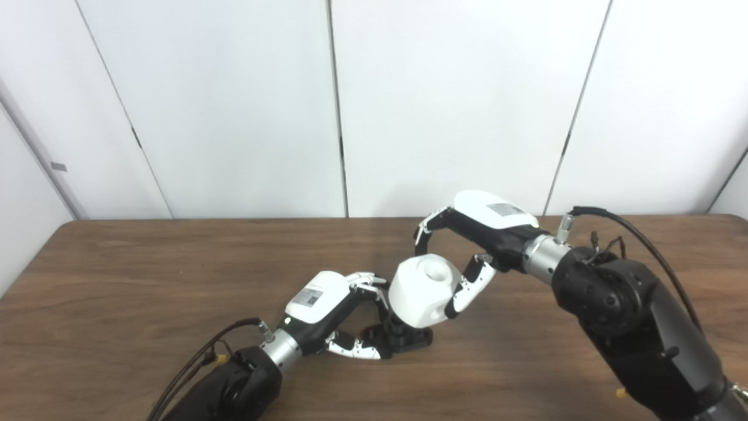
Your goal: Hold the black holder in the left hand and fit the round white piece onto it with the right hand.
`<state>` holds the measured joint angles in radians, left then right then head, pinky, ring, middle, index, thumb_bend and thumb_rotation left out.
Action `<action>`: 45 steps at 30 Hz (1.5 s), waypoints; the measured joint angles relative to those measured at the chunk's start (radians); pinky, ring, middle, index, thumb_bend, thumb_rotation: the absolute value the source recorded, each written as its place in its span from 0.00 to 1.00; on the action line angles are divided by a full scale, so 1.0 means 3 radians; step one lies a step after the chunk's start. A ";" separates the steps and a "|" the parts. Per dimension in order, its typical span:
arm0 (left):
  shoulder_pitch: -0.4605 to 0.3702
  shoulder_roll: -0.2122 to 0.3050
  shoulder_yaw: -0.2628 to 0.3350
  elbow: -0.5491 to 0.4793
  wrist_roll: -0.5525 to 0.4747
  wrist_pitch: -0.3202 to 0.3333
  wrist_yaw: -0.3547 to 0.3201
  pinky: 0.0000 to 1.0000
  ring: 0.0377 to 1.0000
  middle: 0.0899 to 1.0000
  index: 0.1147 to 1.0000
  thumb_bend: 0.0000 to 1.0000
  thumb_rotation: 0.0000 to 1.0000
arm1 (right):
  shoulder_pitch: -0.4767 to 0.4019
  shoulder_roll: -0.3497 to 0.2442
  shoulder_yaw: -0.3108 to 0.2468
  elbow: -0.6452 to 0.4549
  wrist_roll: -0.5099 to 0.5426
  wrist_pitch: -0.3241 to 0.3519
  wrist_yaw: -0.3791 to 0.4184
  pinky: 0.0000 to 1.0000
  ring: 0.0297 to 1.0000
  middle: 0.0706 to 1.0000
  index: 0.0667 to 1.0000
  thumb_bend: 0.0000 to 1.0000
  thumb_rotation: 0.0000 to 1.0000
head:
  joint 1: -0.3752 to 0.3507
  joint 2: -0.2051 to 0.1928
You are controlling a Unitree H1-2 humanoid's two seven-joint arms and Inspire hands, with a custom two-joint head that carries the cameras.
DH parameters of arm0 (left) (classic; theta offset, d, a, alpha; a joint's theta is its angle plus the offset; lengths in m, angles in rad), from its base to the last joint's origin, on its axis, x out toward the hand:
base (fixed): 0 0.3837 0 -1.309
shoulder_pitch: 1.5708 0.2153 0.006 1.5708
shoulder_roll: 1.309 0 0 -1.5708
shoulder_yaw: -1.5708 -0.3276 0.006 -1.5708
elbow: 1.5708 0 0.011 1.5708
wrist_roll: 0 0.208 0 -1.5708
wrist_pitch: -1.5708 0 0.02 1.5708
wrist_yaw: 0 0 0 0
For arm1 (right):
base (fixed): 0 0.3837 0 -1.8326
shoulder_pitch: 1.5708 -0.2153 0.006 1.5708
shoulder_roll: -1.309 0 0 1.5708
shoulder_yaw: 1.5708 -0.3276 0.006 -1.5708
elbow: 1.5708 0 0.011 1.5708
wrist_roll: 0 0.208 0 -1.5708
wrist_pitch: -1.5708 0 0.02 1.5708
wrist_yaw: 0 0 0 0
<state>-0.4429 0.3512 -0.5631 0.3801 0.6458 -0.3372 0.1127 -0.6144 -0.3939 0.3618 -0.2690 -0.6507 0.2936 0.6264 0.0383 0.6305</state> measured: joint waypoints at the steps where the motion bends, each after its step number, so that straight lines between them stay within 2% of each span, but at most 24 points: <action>1: 0.0003 -0.0005 0.0000 -0.0015 0.0007 0.0024 -0.0001 0.69 0.85 0.80 0.42 0.52 0.07 | 0.0000 0.0014 0.0001 0.0025 0.0002 -0.0029 -0.0005 0.79 0.84 0.74 0.44 0.52 0.13 | 0.0005 0.0005; 18: 0.0004 -0.0025 0.0000 -0.0029 0.0032 0.0060 -0.0001 0.68 0.85 0.80 0.42 0.52 0.07 | 0.0000 0.0109 -0.0005 0.0313 0.0008 -0.0222 -0.0211 0.80 0.84 0.74 0.44 0.52 0.13 | 0.0031 0.0010; 32: 0.0024 -0.0031 -0.0001 -0.0110 0.0052 0.0168 -0.0031 0.68 0.85 0.80 0.42 0.52 0.07 | 0.0000 0.0135 0.0023 0.0392 -0.0002 -0.0223 -0.0239 0.80 0.84 0.74 0.44 0.52 0.13 | 0.0046 0.0051; 40: 0.0026 -0.0032 0.0000 -0.0110 0.0048 0.0168 -0.0034 0.67 0.84 0.79 0.42 0.52 0.07 | 0.0004 0.0161 0.0047 0.0471 0.0003 -0.0224 -0.0238 0.87 0.84 0.74 0.44 0.52 0.13 | 0.0051 0.0067; 45: 0.0026 -0.0031 0.0000 -0.0113 0.0049 0.0170 -0.0034 0.68 0.85 0.79 0.42 0.52 0.07 | 0.0004 0.0163 0.0051 0.0470 0.0003 -0.0223 -0.0238 0.83 0.85 0.74 0.44 0.52 0.13 | 0.0051 0.0082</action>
<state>-0.4350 0.3419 -0.5631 0.3462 0.6605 -0.2862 0.1025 -0.6132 -0.3451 0.3770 -0.1279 -0.6499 0.2266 0.5549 0.0537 0.6550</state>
